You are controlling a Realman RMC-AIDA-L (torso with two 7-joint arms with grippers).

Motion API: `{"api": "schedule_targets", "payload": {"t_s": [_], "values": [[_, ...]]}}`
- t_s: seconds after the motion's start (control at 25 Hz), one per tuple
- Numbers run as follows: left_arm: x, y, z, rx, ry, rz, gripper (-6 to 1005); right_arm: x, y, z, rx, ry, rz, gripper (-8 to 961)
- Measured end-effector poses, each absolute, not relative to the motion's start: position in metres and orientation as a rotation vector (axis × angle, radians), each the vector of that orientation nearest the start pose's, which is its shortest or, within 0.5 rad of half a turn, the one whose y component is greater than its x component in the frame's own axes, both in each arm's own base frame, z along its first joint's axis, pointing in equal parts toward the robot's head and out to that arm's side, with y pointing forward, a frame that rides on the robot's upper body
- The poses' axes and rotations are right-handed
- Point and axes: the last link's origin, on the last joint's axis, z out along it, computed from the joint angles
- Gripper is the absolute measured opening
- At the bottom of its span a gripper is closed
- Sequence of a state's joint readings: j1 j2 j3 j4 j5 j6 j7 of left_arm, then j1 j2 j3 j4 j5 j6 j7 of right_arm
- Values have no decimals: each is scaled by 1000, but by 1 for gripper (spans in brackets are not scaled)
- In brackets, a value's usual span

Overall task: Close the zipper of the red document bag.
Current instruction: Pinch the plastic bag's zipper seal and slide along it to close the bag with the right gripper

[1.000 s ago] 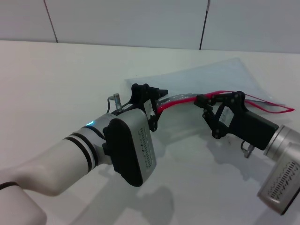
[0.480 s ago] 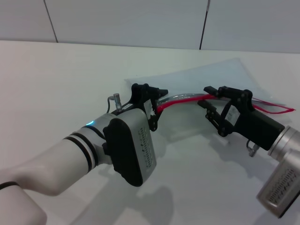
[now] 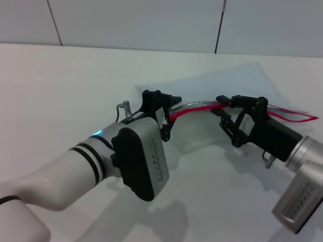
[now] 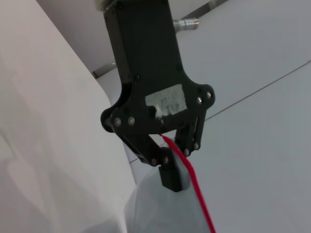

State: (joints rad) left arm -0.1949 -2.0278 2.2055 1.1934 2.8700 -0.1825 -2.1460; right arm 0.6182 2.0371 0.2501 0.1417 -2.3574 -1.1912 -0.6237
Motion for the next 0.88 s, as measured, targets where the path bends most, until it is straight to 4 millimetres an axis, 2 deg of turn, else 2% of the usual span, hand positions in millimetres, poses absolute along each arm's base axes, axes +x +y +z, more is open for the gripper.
{"api": "schedule_targets", "payload": {"t_s": [0.36,0.88], "values": [[-182,315,-94,-2091,632,30,55,252,337,-84,-2040,-809,223,163],[-183,314,-94,-2095,630,33,55,257,337,-81,-2033,-785,210,116]]}}
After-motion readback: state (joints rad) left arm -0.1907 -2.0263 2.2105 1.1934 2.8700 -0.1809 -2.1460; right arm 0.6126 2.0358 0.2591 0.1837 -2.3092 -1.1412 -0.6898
